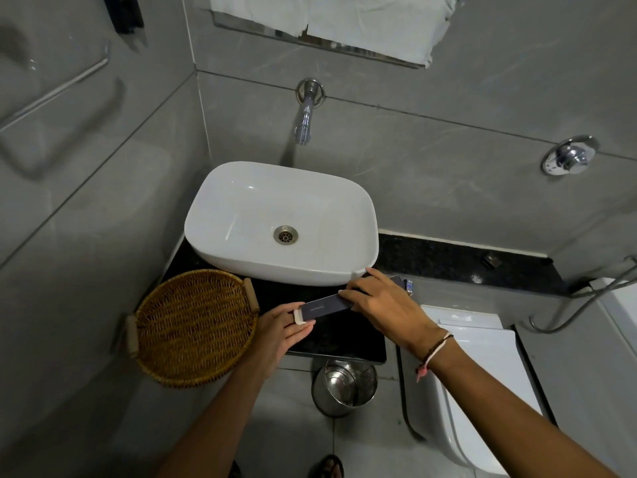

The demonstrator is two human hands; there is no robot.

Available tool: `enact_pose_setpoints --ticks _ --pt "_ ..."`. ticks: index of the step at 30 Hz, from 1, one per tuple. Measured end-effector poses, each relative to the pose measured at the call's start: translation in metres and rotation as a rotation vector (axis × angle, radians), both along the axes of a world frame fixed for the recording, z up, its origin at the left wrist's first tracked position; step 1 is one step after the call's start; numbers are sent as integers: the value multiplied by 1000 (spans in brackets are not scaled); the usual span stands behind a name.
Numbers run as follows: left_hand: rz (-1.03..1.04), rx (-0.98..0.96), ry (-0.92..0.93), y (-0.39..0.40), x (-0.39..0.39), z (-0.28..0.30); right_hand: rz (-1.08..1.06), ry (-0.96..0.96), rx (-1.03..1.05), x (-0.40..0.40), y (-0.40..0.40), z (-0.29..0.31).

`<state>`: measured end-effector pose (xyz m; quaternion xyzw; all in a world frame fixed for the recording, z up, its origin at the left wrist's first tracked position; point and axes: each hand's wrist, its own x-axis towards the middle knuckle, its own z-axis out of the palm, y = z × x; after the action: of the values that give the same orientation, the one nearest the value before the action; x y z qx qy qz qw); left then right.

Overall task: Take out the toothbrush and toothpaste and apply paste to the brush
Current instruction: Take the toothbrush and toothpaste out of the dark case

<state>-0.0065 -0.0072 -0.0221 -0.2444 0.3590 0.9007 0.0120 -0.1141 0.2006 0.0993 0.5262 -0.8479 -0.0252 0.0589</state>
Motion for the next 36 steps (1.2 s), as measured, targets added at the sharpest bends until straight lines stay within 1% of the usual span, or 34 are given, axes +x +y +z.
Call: enact_pose_setpoints --ticks 2,5,8,12,16,18,20,23,26,29,34,36 --pt "-5 71 -13 -1 2 -1 -19 -23 70 3 -4 11" --pt "16 165 -128 6 -1 1 -29 -91 149 13 -17 29" --pt "-1 167 -188 11 -2 2 -18 -94 185 17 -25 43" --pt "-3 216 -194 11 0 3 -21 -94 178 15 -28 57" --pt "27 258 -209 9 -4 5 -3 -75 175 19 -40 57" --pt "-1 243 -186 9 -6 8 14 -60 178 20 -43 57" --pt "-29 205 -145 9 -6 8 12 -38 138 20 -41 57" --pt "-37 175 -116 8 -4 10 -32 -99 117 17 -35 62" --pt "-21 159 -134 8 -3 9 -87 -180 151 13 -26 70" --pt "-4 220 -133 11 -4 10 -127 -203 163 7 -20 79" --pt "23 293 -157 9 -3 2 -86 -197 160 7 -25 86" --pt "33 301 -177 4 -3 -3 -103 -181 157 5 -23 89"
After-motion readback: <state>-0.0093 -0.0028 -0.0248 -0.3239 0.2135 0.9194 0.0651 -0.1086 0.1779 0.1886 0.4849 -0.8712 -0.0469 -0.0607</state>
